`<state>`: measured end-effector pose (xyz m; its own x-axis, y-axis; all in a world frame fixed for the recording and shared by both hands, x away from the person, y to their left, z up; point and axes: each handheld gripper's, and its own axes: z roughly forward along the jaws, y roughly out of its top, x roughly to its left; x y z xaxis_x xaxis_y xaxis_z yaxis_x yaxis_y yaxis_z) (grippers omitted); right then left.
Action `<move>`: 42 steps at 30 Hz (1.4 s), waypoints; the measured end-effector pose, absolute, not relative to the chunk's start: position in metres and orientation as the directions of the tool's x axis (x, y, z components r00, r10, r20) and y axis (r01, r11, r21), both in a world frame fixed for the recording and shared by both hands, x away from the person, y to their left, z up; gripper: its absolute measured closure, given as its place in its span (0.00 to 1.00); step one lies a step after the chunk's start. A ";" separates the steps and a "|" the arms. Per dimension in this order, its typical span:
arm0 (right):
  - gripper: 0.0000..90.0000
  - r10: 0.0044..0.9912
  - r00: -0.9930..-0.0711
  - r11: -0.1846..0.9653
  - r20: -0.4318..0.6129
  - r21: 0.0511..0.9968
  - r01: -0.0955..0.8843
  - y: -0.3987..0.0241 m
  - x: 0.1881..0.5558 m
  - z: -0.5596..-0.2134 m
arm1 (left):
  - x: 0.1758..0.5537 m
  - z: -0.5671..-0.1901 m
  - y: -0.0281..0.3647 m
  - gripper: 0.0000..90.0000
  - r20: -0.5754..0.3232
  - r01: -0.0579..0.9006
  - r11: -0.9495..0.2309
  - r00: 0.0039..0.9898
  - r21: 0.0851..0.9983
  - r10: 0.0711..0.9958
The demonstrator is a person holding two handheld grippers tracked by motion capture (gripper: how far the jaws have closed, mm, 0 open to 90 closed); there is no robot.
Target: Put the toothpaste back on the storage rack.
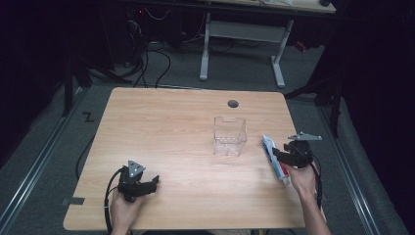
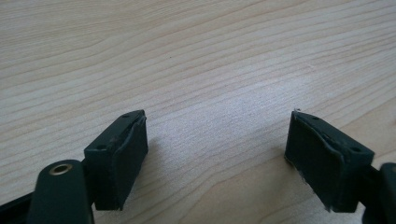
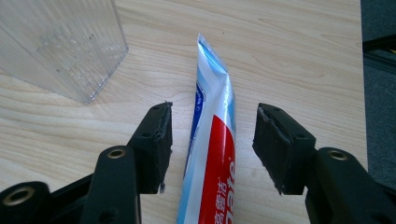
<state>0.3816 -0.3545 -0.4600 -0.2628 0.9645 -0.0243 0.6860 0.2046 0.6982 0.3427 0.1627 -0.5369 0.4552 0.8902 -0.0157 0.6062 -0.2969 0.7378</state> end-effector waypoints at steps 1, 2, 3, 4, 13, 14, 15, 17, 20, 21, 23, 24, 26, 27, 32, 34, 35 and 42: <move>0.50 0.966 -0.258 0.202 -0.023 0.690 0.695 -0.354 0.385 -0.462 | 0.343 -0.537 0.163 0.24 -0.016 0.606 -0.296 0.455 0.738 0.890; 0.50 0.966 -0.258 0.202 -0.023 0.690 0.695 -0.354 0.385 -0.462 | 0.343 -0.537 0.163 0.24 -0.016 0.606 -0.296 0.455 0.738 0.890; 0.50 0.967 -0.252 0.198 -0.020 0.682 0.704 -0.354 0.389 -0.464 | 0.343 -0.537 0.163 0.24 -0.016 0.606 -0.297 0.455 0.738 0.890; 0.50 0.967 -0.252 0.198 -0.020 0.682 0.704 -0.354 0.389 -0.464 | 0.343 -0.537 0.163 0.24 -0.016 0.606 -0.297 0.455 0.738 0.890; 0.47 0.970 -0.243 0.199 -0.021 0.648 0.736 -0.348 0.407 -0.467 | 0.343 -0.537 0.163 0.24 -0.016 0.607 -0.298 0.456 0.737 0.890; 0.47 0.970 -0.242 0.200 -0.024 0.643 0.739 -0.347 0.409 -0.468 | 0.343 -0.537 0.163 0.24 -0.016 0.607 -0.298 0.456 0.737 0.890; 0.46 0.970 -0.243 0.205 -0.027 0.633 0.746 -0.346 0.412 -0.468 | 0.343 -0.537 0.163 0.24 -0.016 0.607 -0.298 0.456 0.737 0.890; 0.46 0.969 -0.246 0.210 -0.031 0.627 0.750 -0.344 0.414 -0.469 | 0.343 -0.537 0.163 0.24 -0.016 0.607 -0.298 0.456 0.737 0.890; 0.46 0.968 -0.246 0.221 -0.044 0.610 0.761 -0.339 0.421 -0.470 | 0.343 -0.537 0.163 0.24 -0.016 0.607 -0.298 0.457 0.737 0.890; 0.45 0.967 -0.250 0.227 -0.046 0.601 0.767 -0.336 0.424 -0.472 | 0.343 -0.537 0.163 0.24 -0.016 0.607 -0.298 0.457 0.737 0.889; 0.45 0.966 -0.252 0.231 -0.049 0.594 0.770 -0.335 0.425 -0.473 | 0.343 -0.537 0.163 0.24 -0.016 0.607 -0.298 0.457 0.737 0.889; 0.44 0.966 -0.251 0.235 -0.053 0.577 0.782 -0.333 0.429 -0.475 | 0.343 -0.537 0.163 0.24 -0.016 0.607 -0.298 0.457 0.737 0.889; 0.44 0.966 -0.250 0.240 -0.061 0.564 0.790 -0.332 0.432 -0.477 | 0.342 -0.537 0.163 0.24 -0.016 0.607 -0.298 0.457 0.737 0.889; 0.44 0.966 -0.249 0.242 -0.063 0.556 0.795 -0.332 0.434 -0.478 | 0.342 -0.537 0.163 0.23 -0.016 0.606 -0.298 0.457 0.737 0.889; 0.44 0.969 -0.240 0.233 -0.057 0.533 0.813 -0.331 0.439 -0.482 | 0.342 -0.537 0.163 0.23 -0.016 0.606 -0.298 0.457 0.737 0.889; 0.44 0.969 -0.239 0.231 -0.055 0.536 0.812 -0.330 0.438 -0.482 | 0.342 -0.537 0.163 0.23 -0.016 0.606 -0.298 0.457 0.737 0.889; 0.45 0.968 -0.242 0.238 -0.063 0.534 0.812 -0.328 0.438 -0.482 | 0.342 -0.537 0.163 0.23 -0.016 0.606 -0.298 0.457 0.737 0.889; 0.47 0.971 -0.230 0.232 -0.068 0.512 0.827 -0.328 0.441 -0.488 | 0.342 -0.537 0.163 0.23 -0.016 0.607 -0.298 0.456 0.737 0.890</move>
